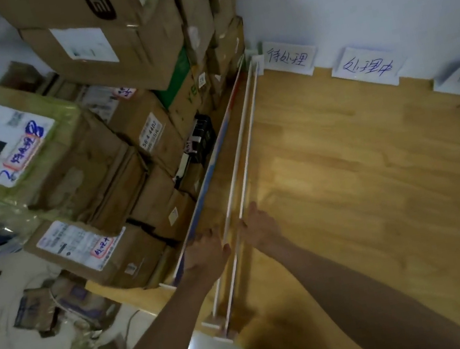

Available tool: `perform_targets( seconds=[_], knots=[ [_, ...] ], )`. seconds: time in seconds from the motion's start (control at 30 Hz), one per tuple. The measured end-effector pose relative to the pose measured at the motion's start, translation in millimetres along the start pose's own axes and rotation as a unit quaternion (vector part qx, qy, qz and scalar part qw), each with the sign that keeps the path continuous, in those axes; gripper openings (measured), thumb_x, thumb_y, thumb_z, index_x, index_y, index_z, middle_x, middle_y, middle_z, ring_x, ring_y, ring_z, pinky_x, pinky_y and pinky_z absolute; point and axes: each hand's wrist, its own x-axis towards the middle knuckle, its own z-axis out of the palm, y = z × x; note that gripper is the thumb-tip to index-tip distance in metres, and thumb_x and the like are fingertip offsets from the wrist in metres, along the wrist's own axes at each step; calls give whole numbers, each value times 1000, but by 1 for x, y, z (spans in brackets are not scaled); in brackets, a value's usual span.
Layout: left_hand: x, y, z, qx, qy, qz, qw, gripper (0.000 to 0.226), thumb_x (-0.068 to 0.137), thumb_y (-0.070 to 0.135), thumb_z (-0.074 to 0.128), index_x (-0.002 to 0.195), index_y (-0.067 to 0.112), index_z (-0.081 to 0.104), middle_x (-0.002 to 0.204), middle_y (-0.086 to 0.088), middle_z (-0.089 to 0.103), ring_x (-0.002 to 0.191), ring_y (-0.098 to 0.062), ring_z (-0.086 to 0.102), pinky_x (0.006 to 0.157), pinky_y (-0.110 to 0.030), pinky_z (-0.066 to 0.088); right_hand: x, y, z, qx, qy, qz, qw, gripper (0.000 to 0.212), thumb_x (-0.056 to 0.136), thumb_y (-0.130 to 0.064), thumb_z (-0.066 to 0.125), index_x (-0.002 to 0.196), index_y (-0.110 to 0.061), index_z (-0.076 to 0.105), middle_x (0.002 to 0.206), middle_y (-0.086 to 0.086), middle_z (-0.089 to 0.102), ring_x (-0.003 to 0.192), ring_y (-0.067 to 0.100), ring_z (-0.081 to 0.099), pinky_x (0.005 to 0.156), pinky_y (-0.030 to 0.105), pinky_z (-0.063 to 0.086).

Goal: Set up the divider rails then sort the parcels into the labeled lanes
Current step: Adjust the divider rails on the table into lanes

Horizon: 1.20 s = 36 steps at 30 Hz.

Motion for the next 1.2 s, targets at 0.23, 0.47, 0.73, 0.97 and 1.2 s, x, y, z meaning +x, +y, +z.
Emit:
perform_targets(
  seconds=[0.23,0.47,0.73,0.97,1.2],
  knots=[
    [9,-5,6,-75,-53,-2,996,33,97,25,51,128,16,43,128,-5,56,115,-25,59,87,-37,50,6,-17,16,62,-24,48,997,46,92,-27,59,129,-7,40,123,17,60,116,37,60,85,39,49],
    [8,-14,0,-108,-38,-9,993,33,94,13,53,126,12,50,124,-7,59,109,-25,62,84,-36,54,-10,-9,10,93,46,76,992,41,92,-23,60,123,-5,42,119,20,62,112,40,61,87,42,50],
    [-12,-29,-8,-89,-2,28,996,33,93,14,55,125,11,50,114,-9,64,97,-24,65,72,-33,52,-54,7,-4,55,111,70,990,38,94,-21,57,124,-5,41,112,16,61,102,37,62,69,37,46],
    [-38,-20,-14,-112,20,51,992,24,90,12,59,113,8,55,108,-12,65,96,-29,65,73,-35,54,-111,41,-21,15,149,118,982,34,94,-20,55,123,-9,41,115,15,62,106,37,63,71,34,41],
    [-68,5,-15,-107,41,102,988,28,88,16,62,113,9,52,109,-11,63,97,-29,64,74,-34,52,-175,87,-31,10,195,168,966,32,95,-21,55,121,-8,42,113,15,62,103,36,63,70,34,41]
  ],
)
